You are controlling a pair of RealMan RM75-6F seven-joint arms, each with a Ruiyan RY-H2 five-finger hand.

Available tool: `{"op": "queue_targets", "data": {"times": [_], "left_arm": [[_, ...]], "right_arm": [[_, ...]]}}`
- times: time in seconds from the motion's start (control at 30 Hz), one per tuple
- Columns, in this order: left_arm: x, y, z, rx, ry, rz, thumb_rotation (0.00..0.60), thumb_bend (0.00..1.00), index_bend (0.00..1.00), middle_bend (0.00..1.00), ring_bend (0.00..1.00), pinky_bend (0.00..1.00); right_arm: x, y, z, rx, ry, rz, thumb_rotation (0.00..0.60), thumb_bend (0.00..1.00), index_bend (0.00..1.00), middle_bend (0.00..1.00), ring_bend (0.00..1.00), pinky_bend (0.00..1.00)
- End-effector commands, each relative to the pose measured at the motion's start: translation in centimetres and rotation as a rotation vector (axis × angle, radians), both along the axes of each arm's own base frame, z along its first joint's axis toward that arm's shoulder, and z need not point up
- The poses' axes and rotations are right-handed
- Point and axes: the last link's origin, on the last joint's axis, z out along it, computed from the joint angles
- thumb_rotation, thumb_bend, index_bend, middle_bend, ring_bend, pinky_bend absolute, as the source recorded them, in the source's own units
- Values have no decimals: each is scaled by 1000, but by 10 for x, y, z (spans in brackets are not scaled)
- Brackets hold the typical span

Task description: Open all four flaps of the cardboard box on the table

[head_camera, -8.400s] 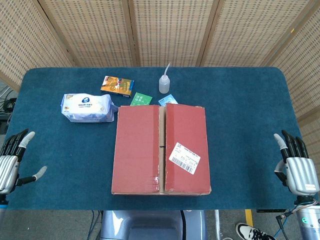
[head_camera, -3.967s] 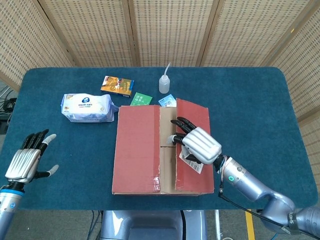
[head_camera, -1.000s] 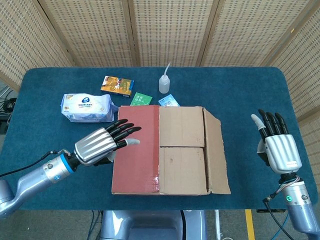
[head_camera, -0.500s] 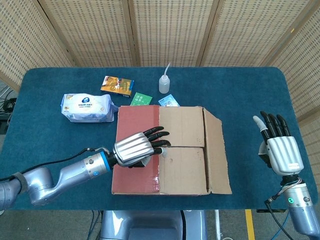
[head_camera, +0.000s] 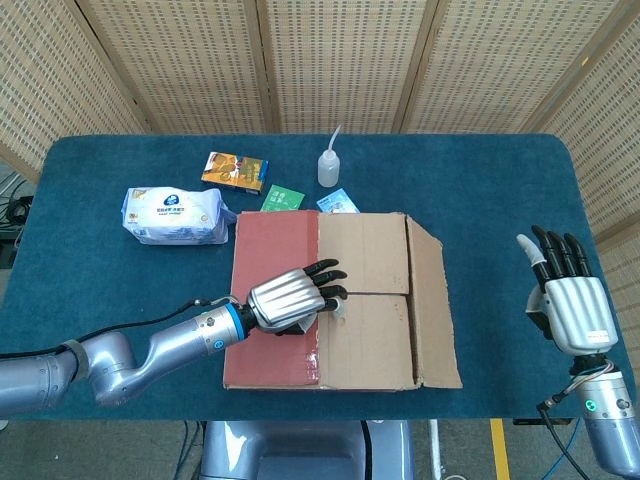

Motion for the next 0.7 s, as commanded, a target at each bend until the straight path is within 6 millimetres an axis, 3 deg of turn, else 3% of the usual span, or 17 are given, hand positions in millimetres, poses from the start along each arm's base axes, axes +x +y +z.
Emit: {"op": "queue_targets", "data": {"times": [0.03,0.7], "left_arm": [[-4,1,-2,2,17,13,528,1000,378,256,92,0],[-15,2,28,45,-1,40,529,1000,395,285,117,18]], "right_arm": [[-2,1,-3,7,-4,-10,600,956,58,25,0,0],[-45,9,-28,-21,4,-120,600,956,58,4,0,0]]}}
